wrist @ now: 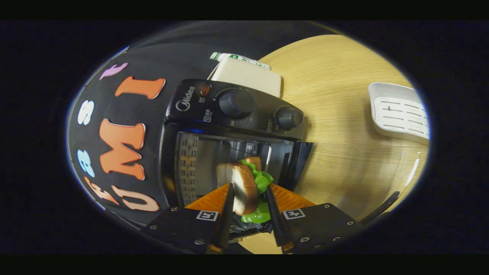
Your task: Open the toaster oven, put the food inside, and close the toaster oven door.
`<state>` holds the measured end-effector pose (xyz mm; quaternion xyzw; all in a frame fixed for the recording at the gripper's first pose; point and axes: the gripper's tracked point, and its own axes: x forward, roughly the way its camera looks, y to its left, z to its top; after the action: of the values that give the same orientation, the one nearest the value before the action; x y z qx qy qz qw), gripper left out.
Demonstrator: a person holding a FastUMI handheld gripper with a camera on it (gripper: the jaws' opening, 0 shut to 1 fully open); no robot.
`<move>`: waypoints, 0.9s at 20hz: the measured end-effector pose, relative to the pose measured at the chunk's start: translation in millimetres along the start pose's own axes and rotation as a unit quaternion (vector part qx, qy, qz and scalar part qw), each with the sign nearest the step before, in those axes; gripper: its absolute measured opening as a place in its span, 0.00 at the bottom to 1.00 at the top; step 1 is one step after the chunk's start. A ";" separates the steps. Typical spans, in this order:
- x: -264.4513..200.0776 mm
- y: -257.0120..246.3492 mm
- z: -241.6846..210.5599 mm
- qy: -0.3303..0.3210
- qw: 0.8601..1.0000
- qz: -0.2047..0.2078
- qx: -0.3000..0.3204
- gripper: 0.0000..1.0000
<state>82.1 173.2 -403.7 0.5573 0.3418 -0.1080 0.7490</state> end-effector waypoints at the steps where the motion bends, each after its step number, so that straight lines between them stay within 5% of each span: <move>1: -3.8 6.6 -4.3 0.010 1.000 0.007 0.002 0.55; 4: -8.3 1.5 -10.7 0.015 1.000 -0.013 -0.014 0.87; 6: -17.5 -4.1 -12.1 0.019 0.999 -0.025 -0.036 0.96; 11: -81.8 -5.2 -17.8 0.015 0.988 -0.023 -0.154 0.98; 13: -106.6 -1.3 -23.6 0.023 0.972 -0.013 -0.235 0.98; 18: -156.2 -28.7 -34.0 0.037 0.907 -0.020 -0.420 0.98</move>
<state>-62.8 159.7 -331.7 0.1883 0.3940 0.0515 0.8981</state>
